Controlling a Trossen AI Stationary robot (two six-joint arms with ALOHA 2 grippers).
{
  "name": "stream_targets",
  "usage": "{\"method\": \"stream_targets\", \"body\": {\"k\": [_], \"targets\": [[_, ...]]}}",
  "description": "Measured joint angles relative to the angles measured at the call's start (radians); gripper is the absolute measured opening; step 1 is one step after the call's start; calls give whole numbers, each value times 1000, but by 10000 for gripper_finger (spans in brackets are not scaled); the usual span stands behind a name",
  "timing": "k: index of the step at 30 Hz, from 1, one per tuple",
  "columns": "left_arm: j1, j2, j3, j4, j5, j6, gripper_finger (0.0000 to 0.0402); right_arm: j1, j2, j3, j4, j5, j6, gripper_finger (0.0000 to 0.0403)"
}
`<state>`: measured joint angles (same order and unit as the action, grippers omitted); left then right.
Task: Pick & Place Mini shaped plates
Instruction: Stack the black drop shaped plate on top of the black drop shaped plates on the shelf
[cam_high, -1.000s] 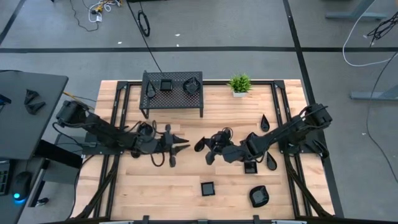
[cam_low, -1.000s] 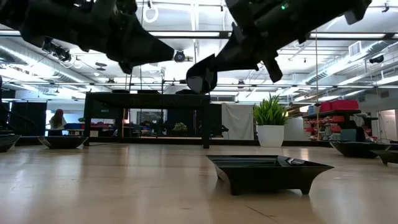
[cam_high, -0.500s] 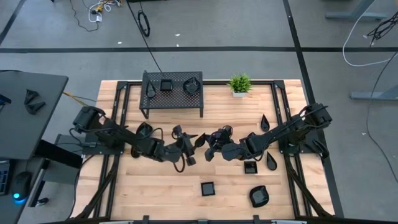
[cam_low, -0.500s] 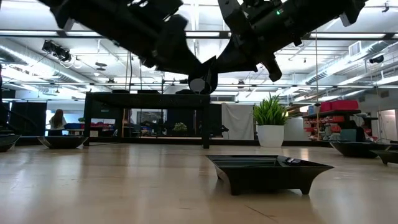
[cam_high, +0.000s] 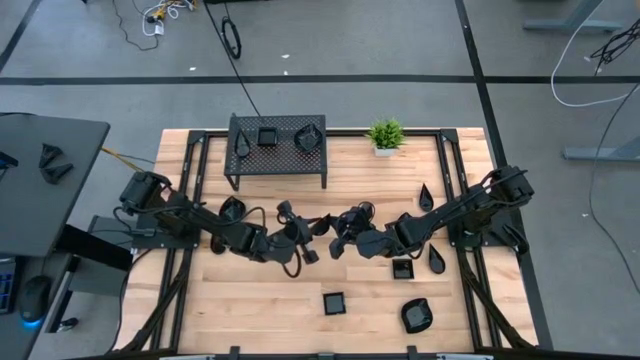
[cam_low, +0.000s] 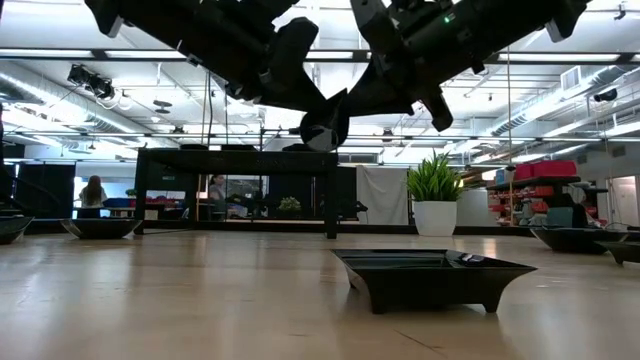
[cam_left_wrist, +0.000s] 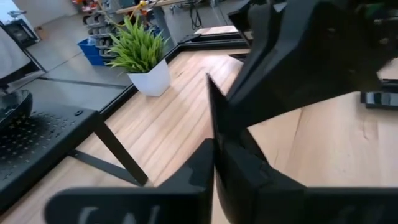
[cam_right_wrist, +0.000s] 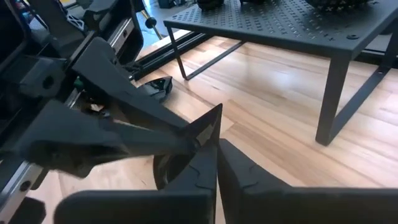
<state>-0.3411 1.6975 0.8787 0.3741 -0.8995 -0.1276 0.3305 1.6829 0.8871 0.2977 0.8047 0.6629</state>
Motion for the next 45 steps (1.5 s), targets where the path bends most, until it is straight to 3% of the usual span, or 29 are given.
{"method": "stream_targets", "body": {"k": [4,19,24,29,33,38,45], "targets": [[1,0,0,-1,-4,0,7,0,0,0,0,-3,2,21],[1,-2,-1,-101,-5,-136,5,68,-83,-1,-17,-10,-278,140],[2,-96,-2,-318,-3,-289,5,95,-104,-1,-36,-8,-299,151],[40,-328,-2,-687,-3,-451,3,102,-100,-1,-38,-8,-305,143],[159,-539,-2,-894,54,-493,3,101,-100,-1,-38,-8,-304,134],[411,-723,-2,-941,175,-389,3,98,-100,-1,-36,-8,-304,125],[796,-764,-2,-951,463,-323,3,98,-100,-1,-30,-8,-305,118]]}}
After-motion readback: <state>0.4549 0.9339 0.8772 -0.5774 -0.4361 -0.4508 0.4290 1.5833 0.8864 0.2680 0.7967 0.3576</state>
